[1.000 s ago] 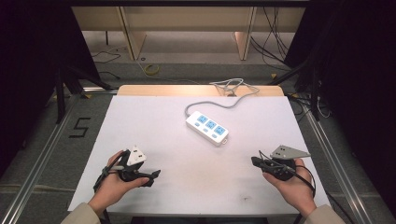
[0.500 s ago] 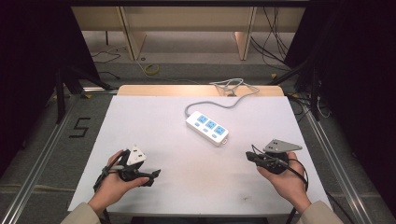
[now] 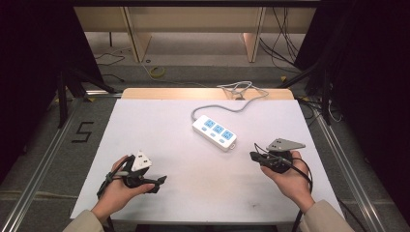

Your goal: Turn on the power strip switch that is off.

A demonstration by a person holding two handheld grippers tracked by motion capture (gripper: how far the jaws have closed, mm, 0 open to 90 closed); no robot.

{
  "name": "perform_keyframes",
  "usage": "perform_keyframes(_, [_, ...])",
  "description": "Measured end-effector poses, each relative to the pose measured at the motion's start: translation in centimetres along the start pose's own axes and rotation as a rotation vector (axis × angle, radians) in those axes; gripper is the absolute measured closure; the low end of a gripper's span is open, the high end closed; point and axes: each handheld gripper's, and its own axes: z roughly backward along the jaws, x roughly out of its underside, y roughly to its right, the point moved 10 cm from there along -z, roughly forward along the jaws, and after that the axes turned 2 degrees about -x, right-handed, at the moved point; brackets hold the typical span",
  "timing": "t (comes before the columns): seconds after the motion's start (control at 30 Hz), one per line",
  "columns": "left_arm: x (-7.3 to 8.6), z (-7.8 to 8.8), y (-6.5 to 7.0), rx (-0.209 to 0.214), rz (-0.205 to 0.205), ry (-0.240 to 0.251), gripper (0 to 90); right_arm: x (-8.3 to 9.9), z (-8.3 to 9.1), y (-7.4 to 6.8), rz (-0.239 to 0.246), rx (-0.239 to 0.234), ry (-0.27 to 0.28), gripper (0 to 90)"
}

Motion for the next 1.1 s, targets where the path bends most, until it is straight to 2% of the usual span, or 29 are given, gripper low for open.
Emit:
perform_keyframes(0.33, [0.0, -0.1, 0.0, 0.003, 0.001, -0.002, 15.7, -1.0, -0.9, 0.4, 0.002, 0.005, -0.002, 90.0])
perform_keyframes(1.1, [-0.2, -0.1, 0.1, 0.007, 0.001, 0.007, 15.7, -3.7, -4.4, 0.6, 0.020, 0.019, -0.018, 90.0])
